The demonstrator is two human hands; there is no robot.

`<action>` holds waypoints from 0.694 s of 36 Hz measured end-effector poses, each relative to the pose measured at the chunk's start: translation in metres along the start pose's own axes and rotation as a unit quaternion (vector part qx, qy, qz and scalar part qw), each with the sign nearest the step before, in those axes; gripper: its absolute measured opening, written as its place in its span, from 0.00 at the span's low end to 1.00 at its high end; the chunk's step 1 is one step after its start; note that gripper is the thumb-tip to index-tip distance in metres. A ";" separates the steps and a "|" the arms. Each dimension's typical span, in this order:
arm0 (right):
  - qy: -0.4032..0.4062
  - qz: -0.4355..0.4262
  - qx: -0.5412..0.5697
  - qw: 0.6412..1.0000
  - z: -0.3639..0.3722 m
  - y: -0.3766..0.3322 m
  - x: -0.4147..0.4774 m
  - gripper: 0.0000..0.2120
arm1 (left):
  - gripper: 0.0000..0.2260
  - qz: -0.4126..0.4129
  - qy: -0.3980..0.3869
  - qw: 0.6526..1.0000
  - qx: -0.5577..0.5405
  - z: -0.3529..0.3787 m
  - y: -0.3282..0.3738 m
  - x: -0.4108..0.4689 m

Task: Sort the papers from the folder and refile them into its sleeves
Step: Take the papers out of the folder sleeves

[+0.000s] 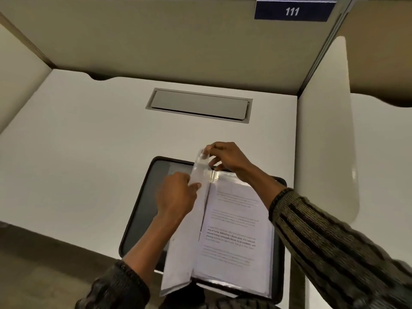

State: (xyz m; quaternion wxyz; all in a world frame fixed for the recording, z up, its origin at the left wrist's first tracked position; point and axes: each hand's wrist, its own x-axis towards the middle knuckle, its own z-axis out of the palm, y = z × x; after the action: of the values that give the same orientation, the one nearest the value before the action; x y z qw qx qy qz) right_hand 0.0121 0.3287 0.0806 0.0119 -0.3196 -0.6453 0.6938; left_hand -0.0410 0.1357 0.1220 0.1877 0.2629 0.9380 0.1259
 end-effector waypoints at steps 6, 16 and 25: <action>0.014 -0.051 -0.091 0.994 0.001 -0.003 0.016 0.18 | 0.20 -0.016 0.007 1.000 0.005 -0.010 -0.002 -0.004; -0.129 -0.032 -0.105 0.986 -0.012 -0.011 0.032 0.13 | 0.21 -0.011 0.031 0.999 0.014 -0.011 -0.009 -0.003; -0.261 -0.024 -0.175 0.949 -0.017 -0.025 0.051 0.10 | 0.22 -0.002 0.039 0.999 0.006 -0.008 -0.018 0.001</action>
State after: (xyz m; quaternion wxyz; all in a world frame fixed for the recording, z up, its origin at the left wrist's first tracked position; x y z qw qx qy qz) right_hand -0.0304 0.3698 0.0824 -0.1964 -0.1089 -0.7447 0.6286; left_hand -0.0530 0.1196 0.1229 0.1500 0.2568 0.9458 0.1301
